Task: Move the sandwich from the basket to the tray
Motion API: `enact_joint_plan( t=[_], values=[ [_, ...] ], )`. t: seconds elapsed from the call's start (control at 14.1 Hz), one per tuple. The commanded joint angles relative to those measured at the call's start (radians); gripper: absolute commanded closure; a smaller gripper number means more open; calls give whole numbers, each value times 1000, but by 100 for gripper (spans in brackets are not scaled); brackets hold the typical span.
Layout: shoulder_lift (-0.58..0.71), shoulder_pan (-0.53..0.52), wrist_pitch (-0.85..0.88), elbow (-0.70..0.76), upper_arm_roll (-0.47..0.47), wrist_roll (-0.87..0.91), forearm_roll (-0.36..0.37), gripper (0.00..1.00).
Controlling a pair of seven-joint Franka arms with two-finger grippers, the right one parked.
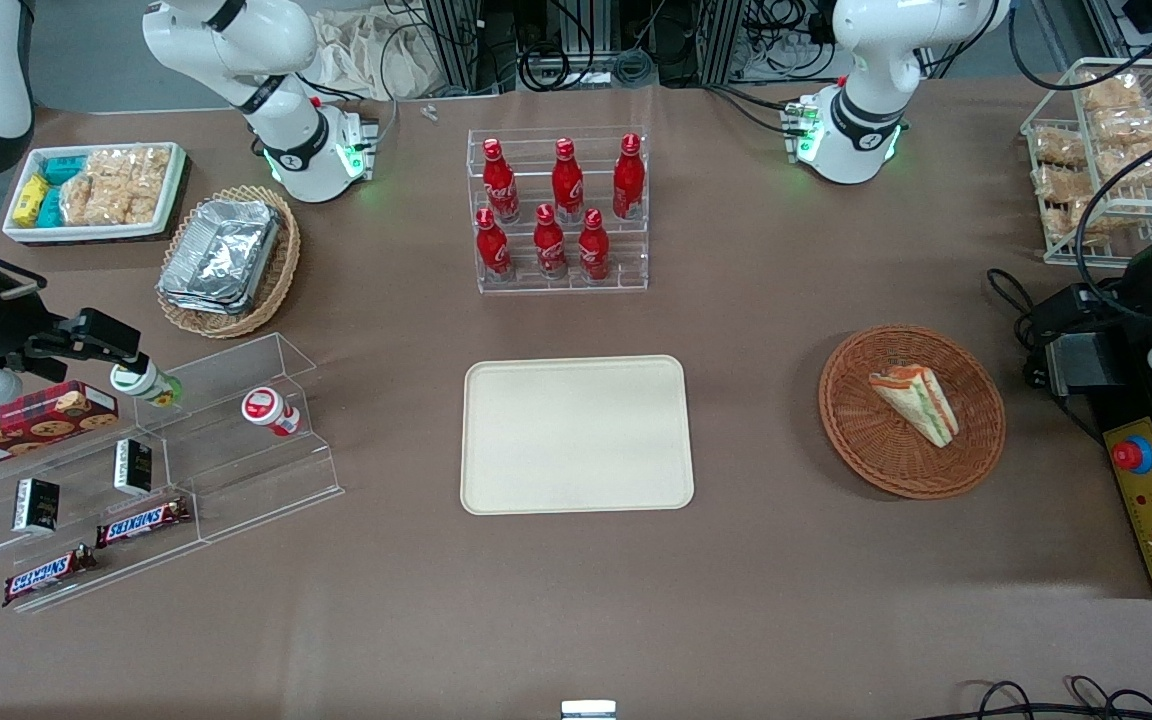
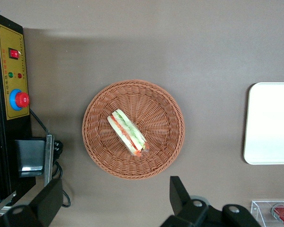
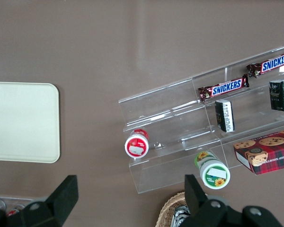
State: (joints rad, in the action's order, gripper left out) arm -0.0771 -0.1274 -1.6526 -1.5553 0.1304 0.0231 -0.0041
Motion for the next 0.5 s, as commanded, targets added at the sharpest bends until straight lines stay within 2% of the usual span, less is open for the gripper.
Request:
enact_joint_plan(
  t=[0.0, 0.42],
  values=[
    [-10, -15, 30, 31, 9, -17, -7, 0],
    [-23, -14, 28, -23, 11, -9, 7, 0]
  ],
)
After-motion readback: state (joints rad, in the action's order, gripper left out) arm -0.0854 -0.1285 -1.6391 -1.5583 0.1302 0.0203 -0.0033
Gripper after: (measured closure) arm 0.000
